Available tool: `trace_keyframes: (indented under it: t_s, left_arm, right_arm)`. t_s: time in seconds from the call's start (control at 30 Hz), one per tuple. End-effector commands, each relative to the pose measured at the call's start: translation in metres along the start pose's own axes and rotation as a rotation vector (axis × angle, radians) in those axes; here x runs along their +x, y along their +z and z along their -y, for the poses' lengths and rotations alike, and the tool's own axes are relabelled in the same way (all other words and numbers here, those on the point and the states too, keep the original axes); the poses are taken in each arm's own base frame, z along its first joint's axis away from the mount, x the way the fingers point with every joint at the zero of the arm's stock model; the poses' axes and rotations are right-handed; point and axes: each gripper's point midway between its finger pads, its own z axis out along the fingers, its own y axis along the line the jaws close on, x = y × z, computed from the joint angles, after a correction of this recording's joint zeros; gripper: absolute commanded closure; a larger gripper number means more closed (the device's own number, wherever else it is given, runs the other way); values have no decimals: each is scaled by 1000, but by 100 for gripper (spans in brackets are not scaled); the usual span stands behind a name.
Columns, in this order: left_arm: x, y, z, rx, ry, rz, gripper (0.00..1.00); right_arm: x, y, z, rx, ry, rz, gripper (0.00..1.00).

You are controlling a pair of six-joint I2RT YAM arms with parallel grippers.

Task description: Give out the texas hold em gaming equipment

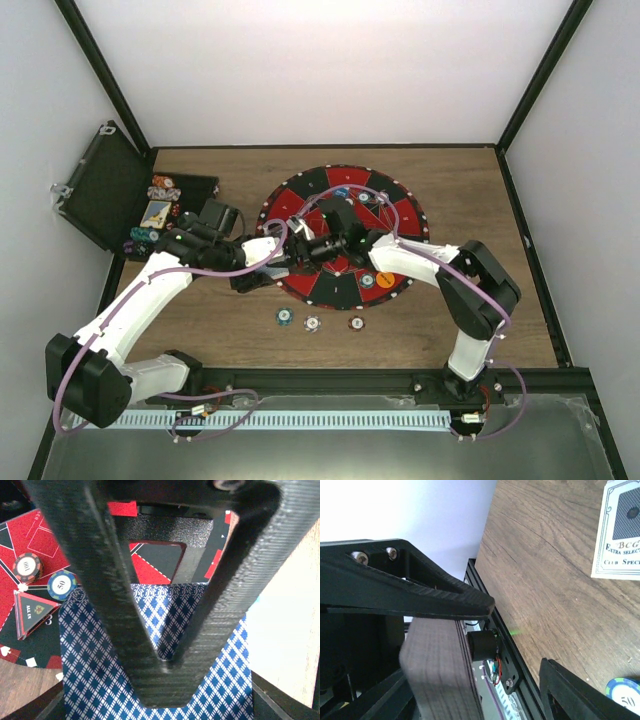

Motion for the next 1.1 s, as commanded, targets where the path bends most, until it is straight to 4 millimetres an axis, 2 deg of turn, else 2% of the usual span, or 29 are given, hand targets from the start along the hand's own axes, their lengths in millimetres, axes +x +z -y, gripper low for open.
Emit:
trace_keyframes:
  t_s: [0.0,0.2,0.53,0.8,1.07]
  left_arm:
    - [-14,-11,-5,-29,33,41,88]
    - [-11,-11,-6,-42,36,28,88]
    - [-12,-10,-9,-49,27,33,89]
    - [-5,-5,-13,-72,20,8,88]
    - [3,2,-16,-81,10,-22,88]
  right_arm:
    - [-15,-5,4,41,-33,20,36]
    - [-23,-26,12,82,-41,57,38]
    - [-22,-37,14,123,-55,72,41]
    - [-24,-47,-18,52,-79,104,67]
    - [-17,-52,-32,1,-79,113,88]
